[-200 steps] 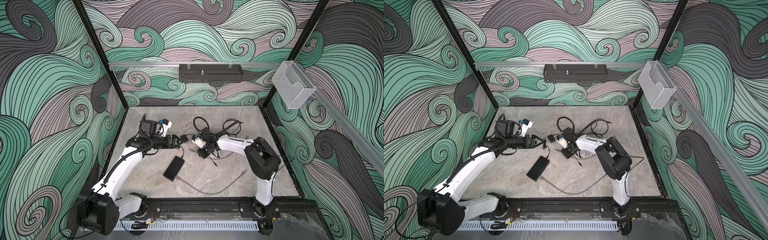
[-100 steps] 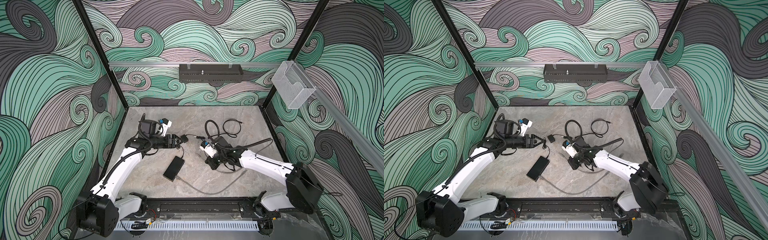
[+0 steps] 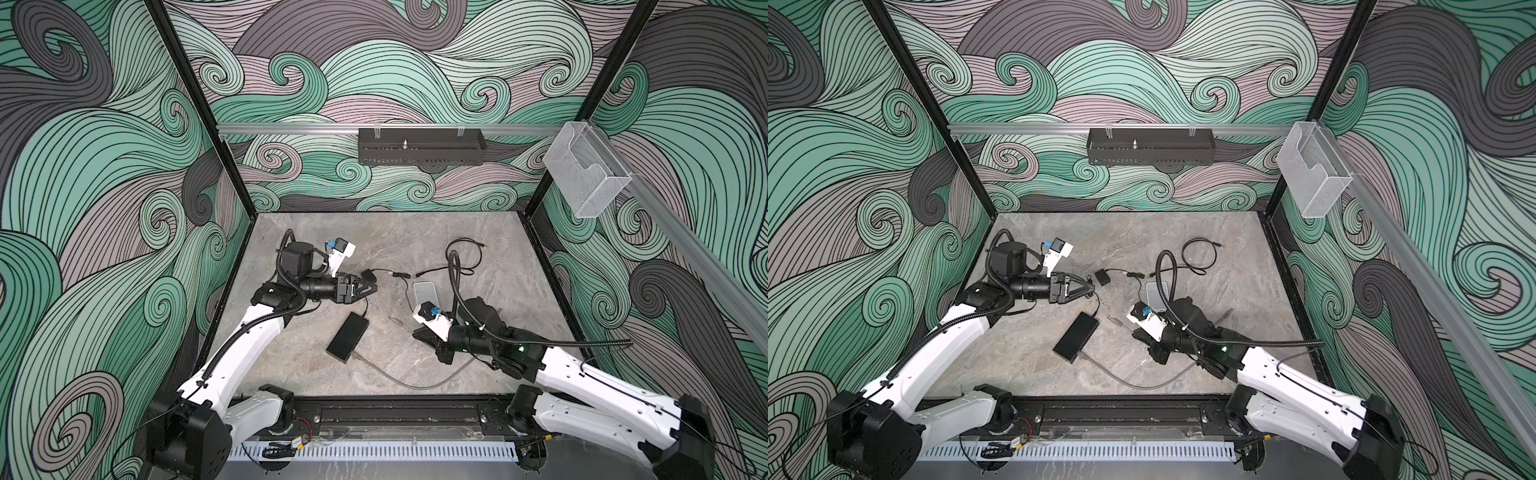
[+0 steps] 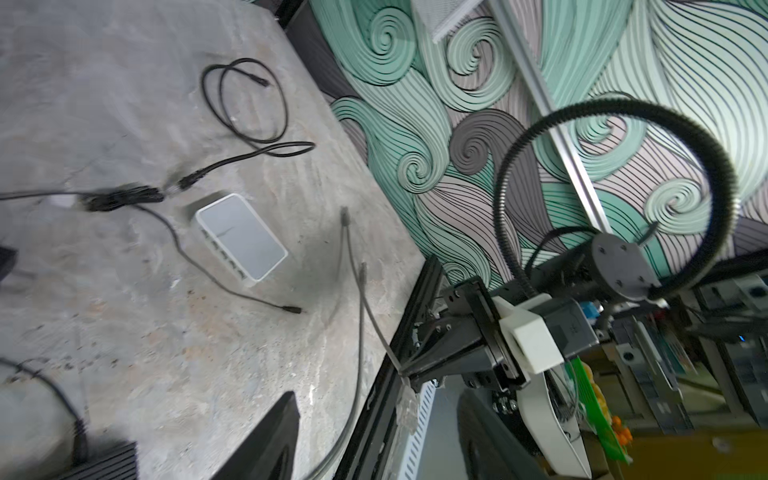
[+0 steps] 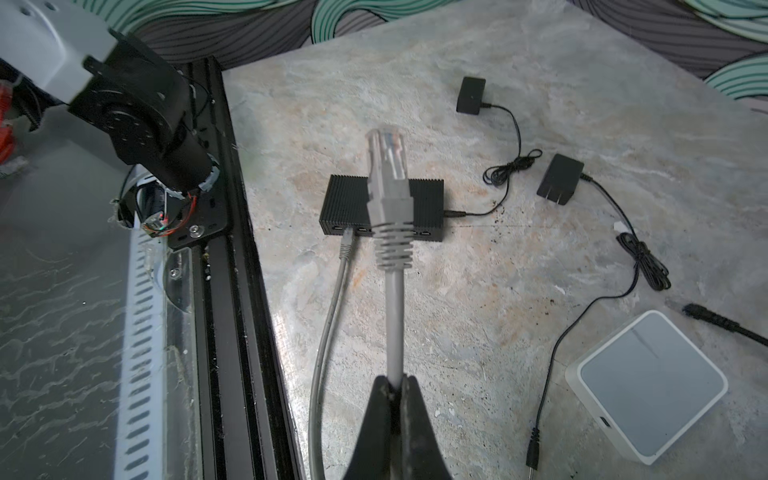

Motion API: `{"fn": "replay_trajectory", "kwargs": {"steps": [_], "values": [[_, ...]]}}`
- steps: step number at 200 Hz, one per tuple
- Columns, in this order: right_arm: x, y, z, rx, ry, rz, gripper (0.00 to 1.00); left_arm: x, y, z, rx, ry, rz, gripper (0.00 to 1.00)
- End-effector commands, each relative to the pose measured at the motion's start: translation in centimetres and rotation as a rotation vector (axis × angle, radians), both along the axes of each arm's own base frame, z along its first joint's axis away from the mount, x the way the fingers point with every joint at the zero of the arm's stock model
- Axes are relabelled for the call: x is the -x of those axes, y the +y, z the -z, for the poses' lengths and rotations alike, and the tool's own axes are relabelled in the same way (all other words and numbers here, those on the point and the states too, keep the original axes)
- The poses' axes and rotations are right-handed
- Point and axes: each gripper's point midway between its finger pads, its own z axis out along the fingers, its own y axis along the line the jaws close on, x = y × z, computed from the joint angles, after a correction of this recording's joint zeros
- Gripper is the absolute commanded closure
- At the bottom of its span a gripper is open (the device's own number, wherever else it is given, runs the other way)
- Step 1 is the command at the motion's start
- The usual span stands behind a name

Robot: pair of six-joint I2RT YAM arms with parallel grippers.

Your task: Insert the plug into the switch port

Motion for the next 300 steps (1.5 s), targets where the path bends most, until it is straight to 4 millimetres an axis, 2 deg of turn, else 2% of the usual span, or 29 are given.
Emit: {"fn": "replay_trajectory", "kwargs": {"steps": [1,22,39,113,136,162,217,300], "values": [[0.5,0.1,-2.0,-0.062,-0.074,-0.027,1.00,2.8,-1.3,-2.4,0.049,-0.161,0.122,0.37],[0.8,-0.3,-2.9,-0.089,-0.097,-0.021,1.00,4.5,-1.8,-2.3,0.037,-0.237,0.172,0.39],[0.7,-0.4,-2.9,-0.083,-0.109,-0.009,1.00,5.4,-2.2,-2.1,0.032,-0.289,0.198,0.41],[1.4,-0.1,-2.8,-0.086,-0.095,-0.040,1.00,7.6,-3.9,-0.5,0.004,-0.391,0.319,0.48],[2.0,0.0,-3.0,-0.094,-0.089,-0.061,1.00,7.5,-3.6,0.5,-0.045,-0.459,0.290,0.48],[2.4,-0.1,-2.9,-0.097,-0.085,-0.068,1.00,8.0,-3.3,0.7,-0.056,-0.555,0.285,0.47],[2.7,0.2,-2.5,-0.083,-0.073,-0.084,1.00,8.7,-3.6,0.8,-0.058,-0.537,0.320,0.47],[2.7,0.6,-2.8,-0.074,-0.079,-0.084,1.00,8.9,-3.8,0.9,-0.069,-0.512,0.338,0.52]]}}
